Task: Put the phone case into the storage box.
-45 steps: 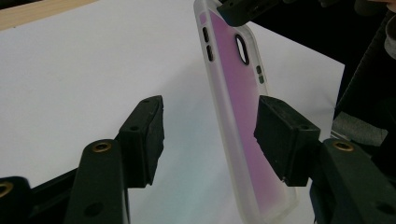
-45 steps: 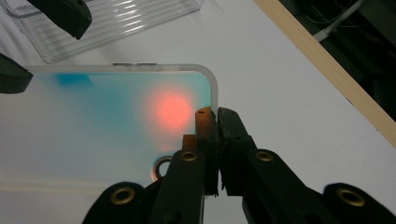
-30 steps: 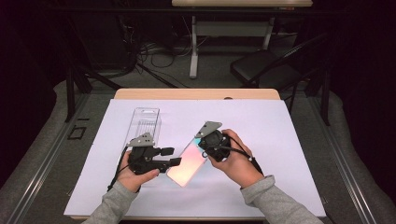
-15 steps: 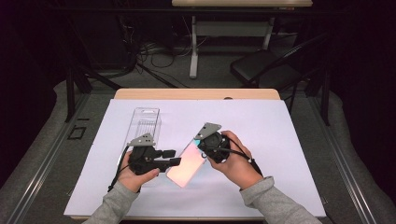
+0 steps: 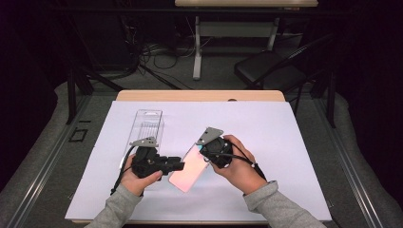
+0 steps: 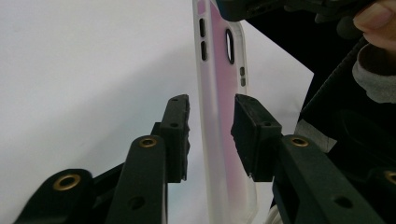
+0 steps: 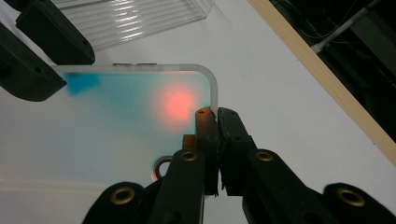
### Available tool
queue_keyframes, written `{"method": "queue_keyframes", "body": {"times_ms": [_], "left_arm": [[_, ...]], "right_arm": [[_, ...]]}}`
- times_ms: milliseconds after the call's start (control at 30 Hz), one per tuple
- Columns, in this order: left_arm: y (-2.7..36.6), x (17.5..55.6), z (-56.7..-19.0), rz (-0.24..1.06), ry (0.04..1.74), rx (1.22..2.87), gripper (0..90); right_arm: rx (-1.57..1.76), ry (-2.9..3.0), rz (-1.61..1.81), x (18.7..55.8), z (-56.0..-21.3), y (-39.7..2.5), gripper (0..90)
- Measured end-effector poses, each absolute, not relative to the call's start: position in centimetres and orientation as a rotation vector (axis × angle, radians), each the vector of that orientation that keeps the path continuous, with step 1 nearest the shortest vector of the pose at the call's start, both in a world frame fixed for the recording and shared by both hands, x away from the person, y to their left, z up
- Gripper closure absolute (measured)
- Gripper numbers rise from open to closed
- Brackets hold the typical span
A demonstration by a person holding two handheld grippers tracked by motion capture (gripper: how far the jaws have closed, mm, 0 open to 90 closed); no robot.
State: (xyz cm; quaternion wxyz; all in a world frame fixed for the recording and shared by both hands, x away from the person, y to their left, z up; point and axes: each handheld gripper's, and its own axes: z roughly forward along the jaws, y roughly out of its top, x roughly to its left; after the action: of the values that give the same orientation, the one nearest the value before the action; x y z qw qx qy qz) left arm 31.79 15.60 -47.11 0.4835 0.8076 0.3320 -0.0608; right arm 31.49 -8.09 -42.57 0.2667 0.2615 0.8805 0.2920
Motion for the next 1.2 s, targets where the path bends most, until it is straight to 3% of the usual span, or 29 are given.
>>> {"method": "queue_keyframes", "body": {"times_ms": [533,1200], "left_arm": [[15.5,31.9,-47.4,-0.18,0.818,1.979,68.6],[15.5,32.0,-47.6,-0.193,0.833,1.988,77.5]], "right_arm": [[0.644,2.34,0.783,30.6,-43.1,-7.7,87.8],[0.615,2.336,0.779,30.2,-43.3,-7.4,87.8]]}}
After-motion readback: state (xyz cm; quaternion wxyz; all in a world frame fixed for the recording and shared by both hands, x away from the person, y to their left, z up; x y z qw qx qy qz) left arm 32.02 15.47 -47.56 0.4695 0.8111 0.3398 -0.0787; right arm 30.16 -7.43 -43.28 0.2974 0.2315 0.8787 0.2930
